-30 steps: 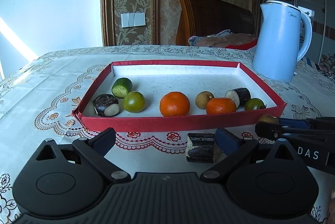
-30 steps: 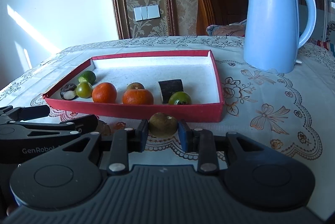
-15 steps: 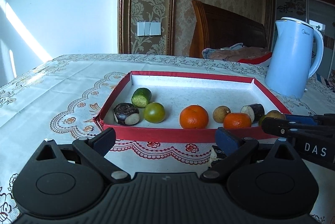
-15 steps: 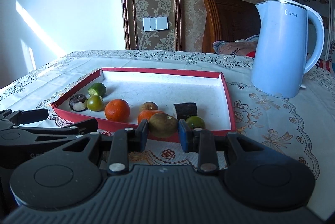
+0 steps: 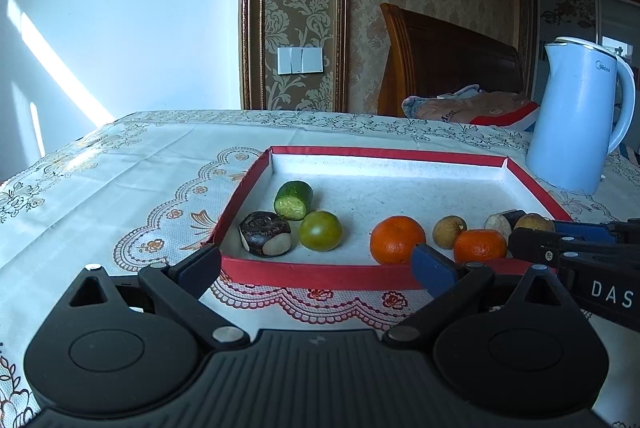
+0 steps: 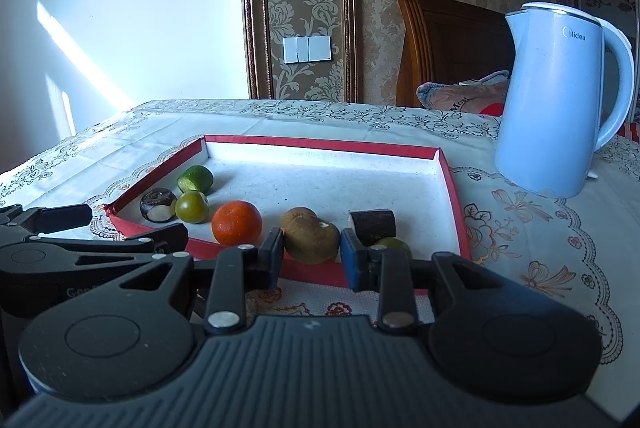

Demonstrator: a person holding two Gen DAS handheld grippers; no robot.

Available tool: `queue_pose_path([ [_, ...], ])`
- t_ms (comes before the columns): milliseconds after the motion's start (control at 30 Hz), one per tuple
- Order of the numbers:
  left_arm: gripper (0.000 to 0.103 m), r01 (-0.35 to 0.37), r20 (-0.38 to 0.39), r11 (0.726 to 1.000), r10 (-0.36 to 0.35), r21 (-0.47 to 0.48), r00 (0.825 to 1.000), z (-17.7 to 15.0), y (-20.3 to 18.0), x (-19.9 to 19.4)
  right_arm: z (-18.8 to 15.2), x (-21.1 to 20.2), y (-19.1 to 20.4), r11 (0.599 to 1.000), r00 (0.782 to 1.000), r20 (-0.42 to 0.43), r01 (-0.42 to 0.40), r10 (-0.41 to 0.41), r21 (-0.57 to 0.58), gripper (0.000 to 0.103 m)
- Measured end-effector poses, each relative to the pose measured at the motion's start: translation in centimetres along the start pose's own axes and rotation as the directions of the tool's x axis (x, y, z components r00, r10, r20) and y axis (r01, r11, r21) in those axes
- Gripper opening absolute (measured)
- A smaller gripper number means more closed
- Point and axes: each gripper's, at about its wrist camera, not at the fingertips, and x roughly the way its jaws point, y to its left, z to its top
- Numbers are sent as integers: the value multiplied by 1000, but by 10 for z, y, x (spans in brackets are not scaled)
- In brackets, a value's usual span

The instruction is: Organize fruits

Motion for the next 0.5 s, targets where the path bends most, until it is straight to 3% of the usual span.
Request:
queue_pose_path([
  [500,102,-61,30,998,62,-21,998,34,15,27,14,16,3,999,999,14,-34,34,-21,29],
])
